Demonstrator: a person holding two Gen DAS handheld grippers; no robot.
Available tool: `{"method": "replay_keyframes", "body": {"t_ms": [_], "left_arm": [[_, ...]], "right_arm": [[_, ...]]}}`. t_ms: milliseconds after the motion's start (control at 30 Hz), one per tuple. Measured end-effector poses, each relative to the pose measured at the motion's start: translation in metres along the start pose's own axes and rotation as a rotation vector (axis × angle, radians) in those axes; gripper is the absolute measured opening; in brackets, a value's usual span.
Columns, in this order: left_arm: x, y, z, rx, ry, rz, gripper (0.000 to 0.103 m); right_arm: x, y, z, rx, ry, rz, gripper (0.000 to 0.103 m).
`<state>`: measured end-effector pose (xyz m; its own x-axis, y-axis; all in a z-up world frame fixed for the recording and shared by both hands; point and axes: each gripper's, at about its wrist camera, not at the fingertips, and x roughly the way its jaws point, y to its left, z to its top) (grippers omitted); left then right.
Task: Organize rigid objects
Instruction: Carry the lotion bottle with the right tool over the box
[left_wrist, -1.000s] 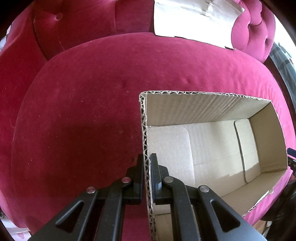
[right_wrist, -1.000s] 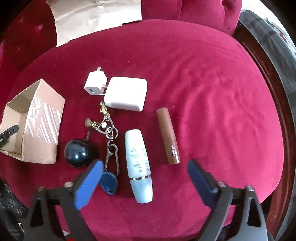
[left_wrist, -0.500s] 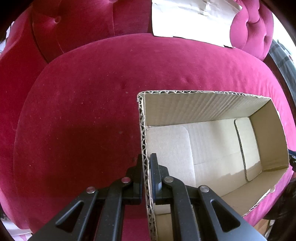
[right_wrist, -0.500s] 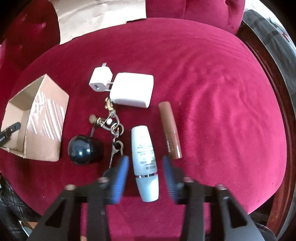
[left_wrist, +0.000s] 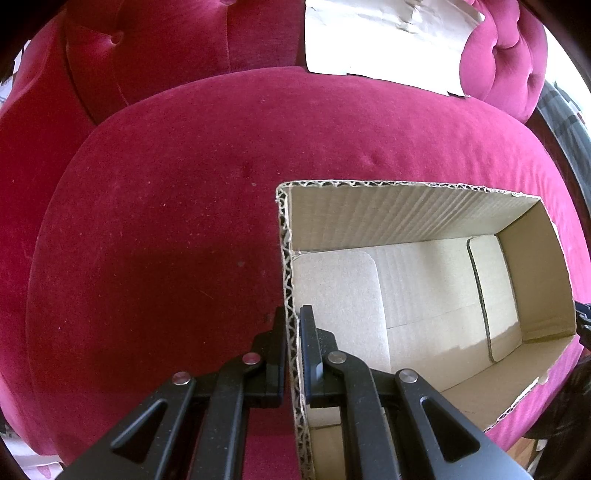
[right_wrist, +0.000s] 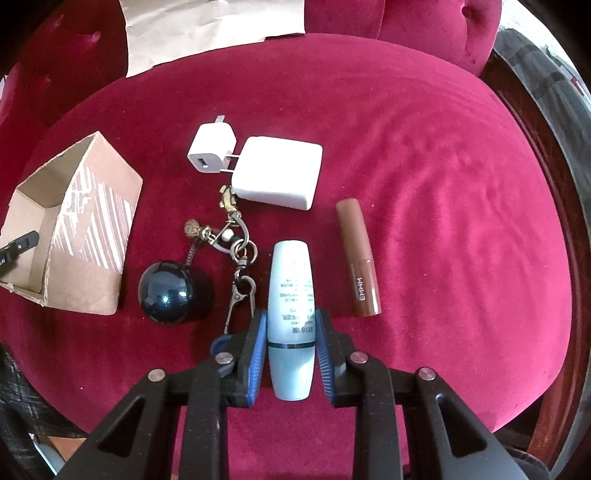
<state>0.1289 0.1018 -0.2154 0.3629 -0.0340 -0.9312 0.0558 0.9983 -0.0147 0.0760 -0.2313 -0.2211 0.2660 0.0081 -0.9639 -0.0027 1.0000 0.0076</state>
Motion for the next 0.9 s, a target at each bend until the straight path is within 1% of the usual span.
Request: {"method": "replay_keyframes", "body": {"t_ms": [333, 733, 900], "left_arm": [[0.000, -0.001, 0.000, 0.006, -0.004, 0.006, 0.007], [0.000, 0.000, -0.001, 0.005, -0.002, 0.004, 0.007], [-0.001, 0.000, -0.001, 0.007, -0.004, 0.008, 0.007]], "right_arm": [[-0.017, 0.004, 0.005, 0.016, -0.004, -0.013, 0.027], [-0.056, 0.016, 0.025, 0.024, -0.023, -0.037, 0.027], [-0.070, 0.028, 0.032, 0.015, -0.025, -0.043, 0.027]]}}
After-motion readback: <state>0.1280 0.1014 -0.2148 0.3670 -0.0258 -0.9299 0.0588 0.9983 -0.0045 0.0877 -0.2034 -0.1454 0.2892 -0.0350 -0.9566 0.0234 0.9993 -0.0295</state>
